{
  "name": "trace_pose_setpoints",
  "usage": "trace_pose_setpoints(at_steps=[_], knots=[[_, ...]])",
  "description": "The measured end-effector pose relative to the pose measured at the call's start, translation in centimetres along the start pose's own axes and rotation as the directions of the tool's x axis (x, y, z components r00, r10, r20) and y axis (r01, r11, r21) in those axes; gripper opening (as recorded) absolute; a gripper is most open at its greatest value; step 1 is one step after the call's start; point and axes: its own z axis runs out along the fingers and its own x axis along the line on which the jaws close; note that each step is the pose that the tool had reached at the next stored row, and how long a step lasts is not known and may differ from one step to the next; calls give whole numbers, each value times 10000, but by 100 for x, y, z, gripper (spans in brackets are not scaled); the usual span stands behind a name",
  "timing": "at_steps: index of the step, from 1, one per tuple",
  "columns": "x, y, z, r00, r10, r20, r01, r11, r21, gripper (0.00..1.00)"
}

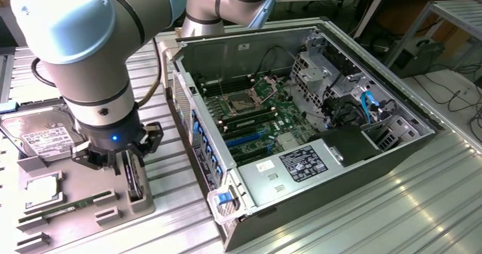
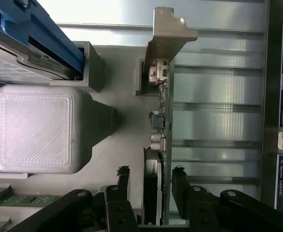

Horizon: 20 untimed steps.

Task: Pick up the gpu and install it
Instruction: 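Pick up the gpu and move the gpu toward the slot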

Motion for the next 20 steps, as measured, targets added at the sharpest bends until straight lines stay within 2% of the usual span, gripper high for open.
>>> trace_pose_setpoints(at_steps=[5, 6, 7, 8, 10, 11, 20], knots=[[-1, 0, 3, 10000, -2, 0, 2, 10000, 0, 48], [-1, 0, 3, 10000, -2, 0, 2, 10000, -1, 40], [-1, 0, 3, 10000, -2, 0, 2, 10000, 0, 40], [-1, 0, 3, 10000, -2, -1, 2, 10000, 0, 33], [-1, 0, 3, 10000, -2, 0, 2, 10000, 5, 31], [-1, 0, 3, 10000, -2, 0, 2, 10000, 9, 27], [-2, 0, 4, 10000, -2, -1, 2, 10000, 24, 27]])
